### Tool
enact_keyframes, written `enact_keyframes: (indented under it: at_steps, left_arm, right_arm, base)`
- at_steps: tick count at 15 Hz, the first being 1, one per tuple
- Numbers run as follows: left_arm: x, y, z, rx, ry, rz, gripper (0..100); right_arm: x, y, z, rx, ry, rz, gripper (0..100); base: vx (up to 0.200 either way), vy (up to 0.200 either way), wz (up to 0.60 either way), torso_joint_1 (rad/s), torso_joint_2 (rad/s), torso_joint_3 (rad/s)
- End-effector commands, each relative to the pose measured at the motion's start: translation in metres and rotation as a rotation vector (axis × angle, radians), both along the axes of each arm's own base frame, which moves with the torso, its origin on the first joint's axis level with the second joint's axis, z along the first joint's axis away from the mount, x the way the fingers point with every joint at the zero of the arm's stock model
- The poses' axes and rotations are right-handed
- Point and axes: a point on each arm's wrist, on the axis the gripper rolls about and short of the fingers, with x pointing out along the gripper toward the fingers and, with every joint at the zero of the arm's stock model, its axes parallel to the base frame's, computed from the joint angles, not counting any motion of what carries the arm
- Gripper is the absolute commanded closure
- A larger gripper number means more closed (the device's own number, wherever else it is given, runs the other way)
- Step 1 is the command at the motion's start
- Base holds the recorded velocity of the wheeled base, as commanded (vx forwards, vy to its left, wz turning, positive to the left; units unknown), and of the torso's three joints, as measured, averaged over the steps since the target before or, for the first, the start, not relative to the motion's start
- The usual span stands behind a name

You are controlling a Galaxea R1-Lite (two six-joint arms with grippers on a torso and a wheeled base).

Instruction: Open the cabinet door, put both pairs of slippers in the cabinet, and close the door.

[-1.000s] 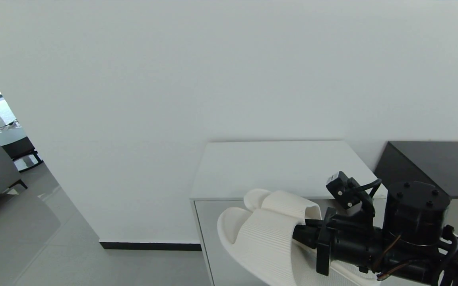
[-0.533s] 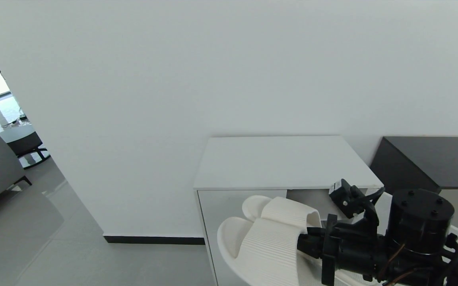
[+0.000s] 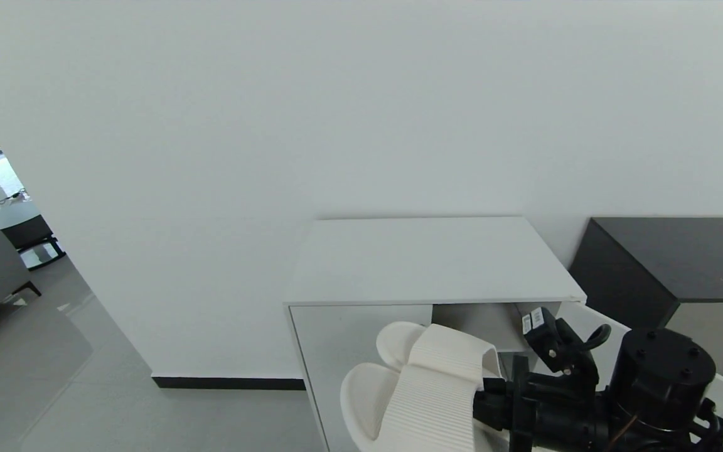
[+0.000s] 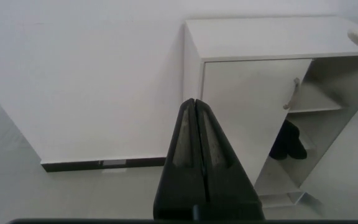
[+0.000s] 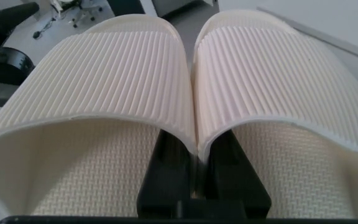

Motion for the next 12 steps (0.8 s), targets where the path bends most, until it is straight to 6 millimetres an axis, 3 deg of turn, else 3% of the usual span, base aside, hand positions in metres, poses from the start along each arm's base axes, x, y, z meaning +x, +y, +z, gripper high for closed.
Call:
enact_keyframes:
  at_steps: [1, 6, 11, 12]
  left_arm:
    - [0.0, 0.0, 0.0, 0.0, 0.0, 0.0, 100]
    - [0.0, 0.0, 0.0, -0.002, 0.0, -0.001, 100]
    - [0.0, 0.0, 0.0, 0.0, 0.0, -0.003, 100]
    - [0.0, 0.0, 0.0, -0.002, 0.0, -0.001, 100]
  right_arm:
    - [0.001, 0.001, -0.01, -0.027, 0.029, -0.001, 100]
    - [-0.004, -0.003, -0.014, -0.055, 0.021, 0.005, 100]
    - [-0.011, -0.008, -0.015, -0.074, 0.018, 0.039, 100]
    - [-0.011, -0.007, -0.015, -0.072, 0.014, 0.053, 100]
  base:
    - [0.0, -0.2, 0.0, -0.002, 0.0, -0.002]
    - [0.0, -0.2, 0.0, -0.001, 0.0, 0.0]
    - [0.0, 0.0, 0.0, 0.0, 0.0, 0.0]
    - [0.0, 0.0, -0.6, -0.002, 0.01, 0.002]
